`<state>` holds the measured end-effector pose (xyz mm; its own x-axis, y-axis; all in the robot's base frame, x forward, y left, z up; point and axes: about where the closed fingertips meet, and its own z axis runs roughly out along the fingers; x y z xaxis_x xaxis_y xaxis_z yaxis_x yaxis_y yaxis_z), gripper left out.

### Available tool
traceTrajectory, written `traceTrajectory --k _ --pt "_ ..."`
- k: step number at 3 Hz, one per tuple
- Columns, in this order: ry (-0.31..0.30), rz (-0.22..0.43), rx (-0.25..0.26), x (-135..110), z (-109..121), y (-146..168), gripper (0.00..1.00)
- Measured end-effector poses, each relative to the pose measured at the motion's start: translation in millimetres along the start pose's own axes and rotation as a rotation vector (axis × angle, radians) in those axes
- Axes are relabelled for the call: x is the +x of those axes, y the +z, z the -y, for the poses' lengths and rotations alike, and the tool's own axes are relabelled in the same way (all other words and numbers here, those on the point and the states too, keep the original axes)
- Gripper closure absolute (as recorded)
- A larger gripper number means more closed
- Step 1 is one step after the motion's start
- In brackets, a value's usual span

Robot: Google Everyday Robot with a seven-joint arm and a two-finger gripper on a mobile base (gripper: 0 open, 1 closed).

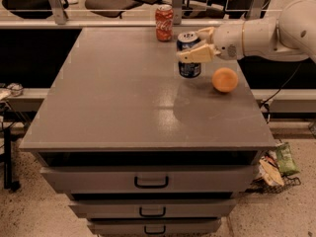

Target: Move pepsi can near orange

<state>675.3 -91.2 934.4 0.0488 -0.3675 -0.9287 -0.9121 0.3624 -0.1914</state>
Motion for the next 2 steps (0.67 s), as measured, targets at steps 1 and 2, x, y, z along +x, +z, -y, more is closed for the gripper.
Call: traceTrajectory --k 1,2 --pt "-0.009 0.019 0.013 7.2 9.8 -15.8 0.85" --pt "-0.021 0.039 0.019 10.3 19.7 -29.8 0.61"
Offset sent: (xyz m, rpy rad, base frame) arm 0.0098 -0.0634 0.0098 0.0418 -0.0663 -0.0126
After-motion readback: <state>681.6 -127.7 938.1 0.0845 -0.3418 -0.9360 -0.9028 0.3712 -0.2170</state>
